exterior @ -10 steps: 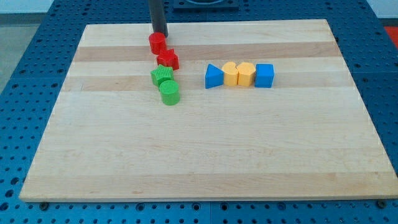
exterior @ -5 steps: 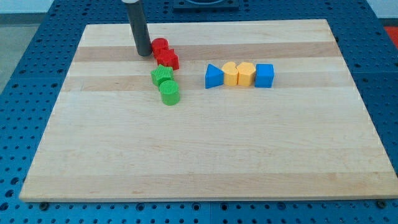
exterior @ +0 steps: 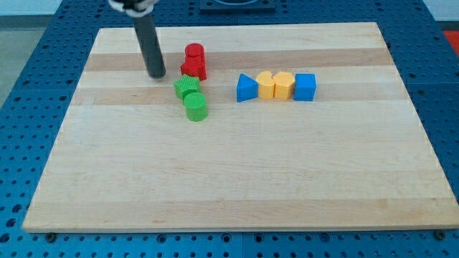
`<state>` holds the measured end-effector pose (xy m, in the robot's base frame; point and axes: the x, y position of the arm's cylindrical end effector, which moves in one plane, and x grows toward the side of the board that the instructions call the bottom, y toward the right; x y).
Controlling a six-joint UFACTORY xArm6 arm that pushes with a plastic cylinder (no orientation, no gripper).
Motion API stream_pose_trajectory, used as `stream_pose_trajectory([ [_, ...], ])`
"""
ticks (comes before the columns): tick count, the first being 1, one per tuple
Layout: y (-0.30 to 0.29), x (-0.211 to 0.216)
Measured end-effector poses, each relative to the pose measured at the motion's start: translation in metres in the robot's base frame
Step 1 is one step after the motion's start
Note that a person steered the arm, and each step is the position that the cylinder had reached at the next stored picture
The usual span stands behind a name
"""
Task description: Arrange the group of blocks in a line
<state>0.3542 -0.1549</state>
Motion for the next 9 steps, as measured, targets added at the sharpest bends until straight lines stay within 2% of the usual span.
stream_pose_trajectory([
  [2, 0.007, 0.042],
  [3, 0.008, 0.048],
  [4, 0.008, 0.048],
  [5, 0.008, 0.023],
  [9, 0.032, 0.02],
])
